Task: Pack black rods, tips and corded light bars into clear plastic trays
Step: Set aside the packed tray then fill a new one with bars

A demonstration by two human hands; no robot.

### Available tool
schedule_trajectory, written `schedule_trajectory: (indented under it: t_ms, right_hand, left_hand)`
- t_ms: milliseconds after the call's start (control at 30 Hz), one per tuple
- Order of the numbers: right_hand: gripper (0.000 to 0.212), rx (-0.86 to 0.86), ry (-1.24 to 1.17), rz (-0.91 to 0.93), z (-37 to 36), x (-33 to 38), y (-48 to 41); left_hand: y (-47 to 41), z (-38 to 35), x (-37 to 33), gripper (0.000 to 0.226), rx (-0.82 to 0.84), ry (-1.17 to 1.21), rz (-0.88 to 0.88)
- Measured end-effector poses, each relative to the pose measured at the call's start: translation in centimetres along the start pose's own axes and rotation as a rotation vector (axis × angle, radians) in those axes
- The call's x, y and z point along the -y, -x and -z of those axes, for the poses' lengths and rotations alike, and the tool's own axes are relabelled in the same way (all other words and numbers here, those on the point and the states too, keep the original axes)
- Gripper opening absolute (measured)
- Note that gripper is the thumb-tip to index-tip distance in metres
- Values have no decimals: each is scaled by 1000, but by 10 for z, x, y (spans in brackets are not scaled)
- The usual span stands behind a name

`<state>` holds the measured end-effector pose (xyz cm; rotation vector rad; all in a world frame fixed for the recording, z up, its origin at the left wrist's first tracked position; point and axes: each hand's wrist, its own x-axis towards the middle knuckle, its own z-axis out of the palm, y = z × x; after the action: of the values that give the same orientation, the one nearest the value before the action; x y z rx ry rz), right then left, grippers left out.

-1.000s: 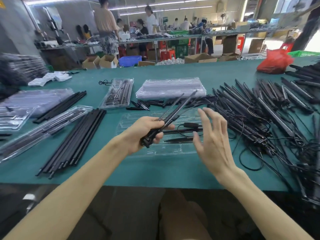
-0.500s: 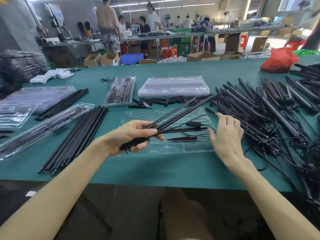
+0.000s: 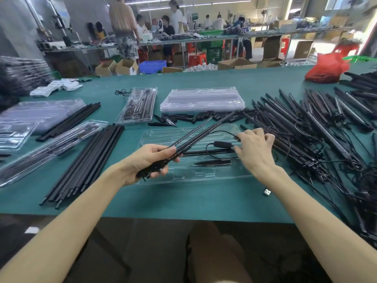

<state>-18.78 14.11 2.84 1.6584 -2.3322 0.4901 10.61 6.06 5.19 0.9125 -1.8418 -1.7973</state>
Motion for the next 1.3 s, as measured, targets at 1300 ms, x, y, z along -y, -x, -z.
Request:
schedule_trajectory:
  t_ms: [1300]
  right_hand:
    - [55, -57, 158, 310, 11, 7, 14]
  left_hand:
    - [-11, -7, 7, 28, -73, -314, -58]
